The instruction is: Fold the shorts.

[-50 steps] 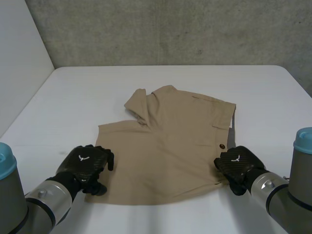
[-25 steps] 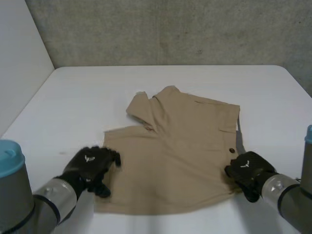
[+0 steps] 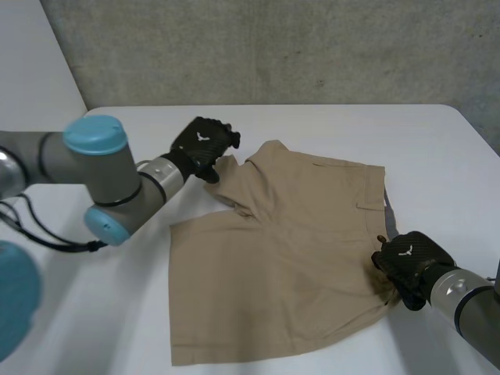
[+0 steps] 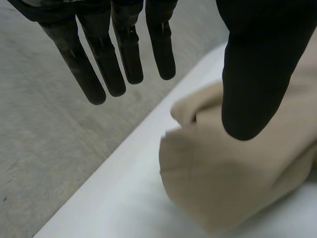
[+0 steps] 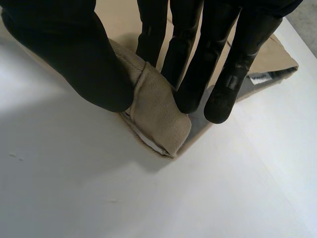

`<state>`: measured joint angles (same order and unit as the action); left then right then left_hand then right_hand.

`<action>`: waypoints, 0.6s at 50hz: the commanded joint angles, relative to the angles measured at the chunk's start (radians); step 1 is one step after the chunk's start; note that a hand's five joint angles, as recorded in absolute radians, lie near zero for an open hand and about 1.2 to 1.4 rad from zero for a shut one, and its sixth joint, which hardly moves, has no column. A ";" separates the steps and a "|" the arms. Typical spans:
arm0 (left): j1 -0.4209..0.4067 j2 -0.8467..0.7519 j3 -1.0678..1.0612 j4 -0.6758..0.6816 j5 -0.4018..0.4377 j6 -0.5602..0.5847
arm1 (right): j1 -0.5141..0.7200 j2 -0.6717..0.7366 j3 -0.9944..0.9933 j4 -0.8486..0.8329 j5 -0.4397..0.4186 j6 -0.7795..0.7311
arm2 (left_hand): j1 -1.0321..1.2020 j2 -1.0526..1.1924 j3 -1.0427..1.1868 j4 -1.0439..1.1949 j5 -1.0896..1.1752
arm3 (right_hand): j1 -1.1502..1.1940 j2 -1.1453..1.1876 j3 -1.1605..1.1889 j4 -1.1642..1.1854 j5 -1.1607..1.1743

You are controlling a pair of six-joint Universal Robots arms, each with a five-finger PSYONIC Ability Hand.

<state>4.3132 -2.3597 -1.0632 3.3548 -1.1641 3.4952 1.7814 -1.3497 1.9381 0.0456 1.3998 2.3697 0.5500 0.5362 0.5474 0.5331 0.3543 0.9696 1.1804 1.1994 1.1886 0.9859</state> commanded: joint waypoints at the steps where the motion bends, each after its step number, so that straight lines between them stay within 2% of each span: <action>1: -0.001 -0.306 0.385 -0.181 0.087 0.182 | 0.019 0.001 0.002 0.000 0.001 0.014 | 0.010 0.024 0.013 0.027 0.031 | 0.427 0.216 0.197 0.208 0.236; 9: 0.000 -0.386 0.509 -0.232 0.095 0.183 | 0.015 0.003 0.001 -0.003 -0.001 0.014 | 0.057 0.070 0.059 0.074 0.078 | 0.427 0.216 0.197 0.208 0.236; 13: 0.003 -0.398 0.540 -0.247 0.081 0.182 | 0.013 0.003 0.001 -0.021 0.001 0.013 | 0.766 0.779 0.768 0.782 0.787 | 0.427 0.216 0.197 0.208 0.236; 14: 0.005 -0.398 0.540 -0.247 0.060 0.185 | 0.013 0.003 0.001 -0.021 0.002 0.013 | 0.845 0.859 0.848 0.862 0.867 | 0.427 0.216 0.197 0.208 0.236; 16: 0.005 -0.389 0.526 -0.247 0.011 0.191 | 0.012 0.003 0.001 -0.021 0.002 0.013 | 0.846 0.860 0.849 0.863 0.867 | 0.427 0.216 0.197 0.208 0.236; 18: 0.005 -0.374 0.487 -0.245 -0.080 0.226 | 0.012 0.003 0.001 -0.021 0.002 0.014 | 0.846 0.860 0.849 0.863 0.867 | 0.427 0.216 0.197 0.208 0.236; 19: 0.008 -0.346 0.442 -0.244 -0.138 0.272 | 0.010 0.001 0.001 -0.023 0.004 0.014 | 0.846 0.860 0.849 0.863 0.867 | 0.427 0.216 0.197 0.208 0.236; 23: 0.019 -0.244 0.300 -0.238 -0.241 0.405 | 0.013 0.001 0.001 -0.023 0.004 0.014 | 0.846 0.860 0.849 0.863 0.867 | 0.427 0.216 0.197 0.208 0.236; 26: 0.013 -0.181 0.170 -0.235 -0.275 0.453 | 0.016 0.001 0.001 -0.021 0.005 0.014 | 0.846 0.860 0.849 0.863 0.867 | 0.427 0.216 0.197 0.208 0.236; 30: -0.006 -0.061 0.005 -0.232 -0.282 0.429 | 0.021 0.001 0.001 -0.023 0.007 0.019 | 0.846 0.860 0.849 0.863 0.867 | 0.427 0.216 0.197 0.208 0.236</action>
<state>4.3267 -2.6022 -0.7811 3.1171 -1.3996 3.8896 1.7956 -1.3479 1.9388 0.0229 1.4041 2.3838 1.1464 1.1939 1.1780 1.1935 0.9525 0.9696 1.1804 1.1994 1.1884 0.9859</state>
